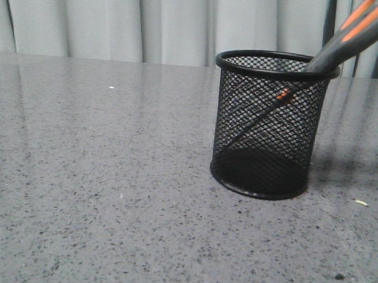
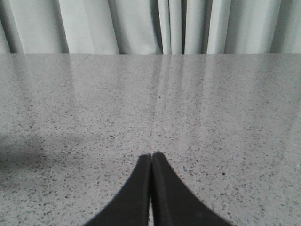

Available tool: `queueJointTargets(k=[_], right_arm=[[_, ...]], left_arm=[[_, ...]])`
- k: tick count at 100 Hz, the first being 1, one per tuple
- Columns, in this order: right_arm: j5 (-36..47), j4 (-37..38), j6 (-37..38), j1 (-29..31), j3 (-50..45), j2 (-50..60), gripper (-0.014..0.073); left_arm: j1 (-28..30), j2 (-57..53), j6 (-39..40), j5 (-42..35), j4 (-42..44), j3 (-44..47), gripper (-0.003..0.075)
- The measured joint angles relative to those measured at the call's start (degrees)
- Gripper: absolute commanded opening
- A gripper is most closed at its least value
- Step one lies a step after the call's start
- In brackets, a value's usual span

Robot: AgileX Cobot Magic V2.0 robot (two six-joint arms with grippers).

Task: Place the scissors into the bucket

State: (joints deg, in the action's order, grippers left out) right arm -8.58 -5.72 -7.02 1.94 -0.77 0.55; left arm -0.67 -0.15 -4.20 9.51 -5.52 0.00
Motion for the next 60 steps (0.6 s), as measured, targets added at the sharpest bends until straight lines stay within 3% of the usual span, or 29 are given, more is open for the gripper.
queueJointTargets(k=[60], right_arm=[[-0.1,0.6,0.2,0.0,0.0,0.0,-0.005]], left_arm=[[0.0,0.0,0.0,0.0,0.0,0.0,-0.002]])
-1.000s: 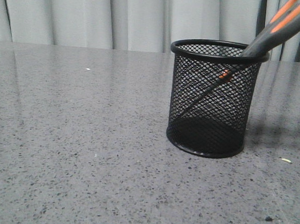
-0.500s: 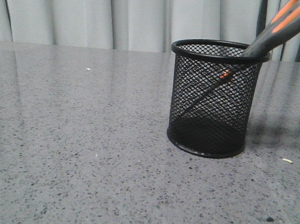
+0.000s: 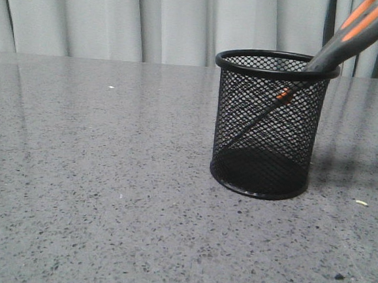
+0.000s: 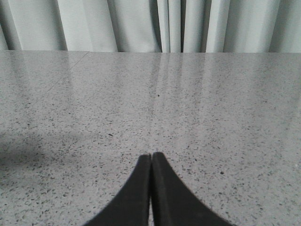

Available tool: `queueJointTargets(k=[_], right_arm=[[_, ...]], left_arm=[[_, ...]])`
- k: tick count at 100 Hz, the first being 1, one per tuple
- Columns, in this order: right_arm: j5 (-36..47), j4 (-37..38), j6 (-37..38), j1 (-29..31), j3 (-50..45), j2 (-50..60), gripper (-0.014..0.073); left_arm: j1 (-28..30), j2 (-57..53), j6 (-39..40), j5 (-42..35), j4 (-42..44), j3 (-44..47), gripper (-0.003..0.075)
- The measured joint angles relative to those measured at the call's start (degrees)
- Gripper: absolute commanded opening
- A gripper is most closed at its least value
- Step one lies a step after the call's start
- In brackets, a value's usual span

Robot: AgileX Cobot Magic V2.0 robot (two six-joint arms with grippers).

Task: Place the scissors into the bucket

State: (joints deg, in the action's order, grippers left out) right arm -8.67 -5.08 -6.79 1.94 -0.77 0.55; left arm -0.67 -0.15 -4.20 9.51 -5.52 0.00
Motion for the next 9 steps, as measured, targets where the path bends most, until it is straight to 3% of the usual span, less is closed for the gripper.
queueJointTargets(k=[9], right_arm=[[0.0,0.0,0.0,0.0,0.0,0.0,-0.005]], left_arm=[[0.0,0.0,0.0,0.0,0.0,0.0,-0.002]])
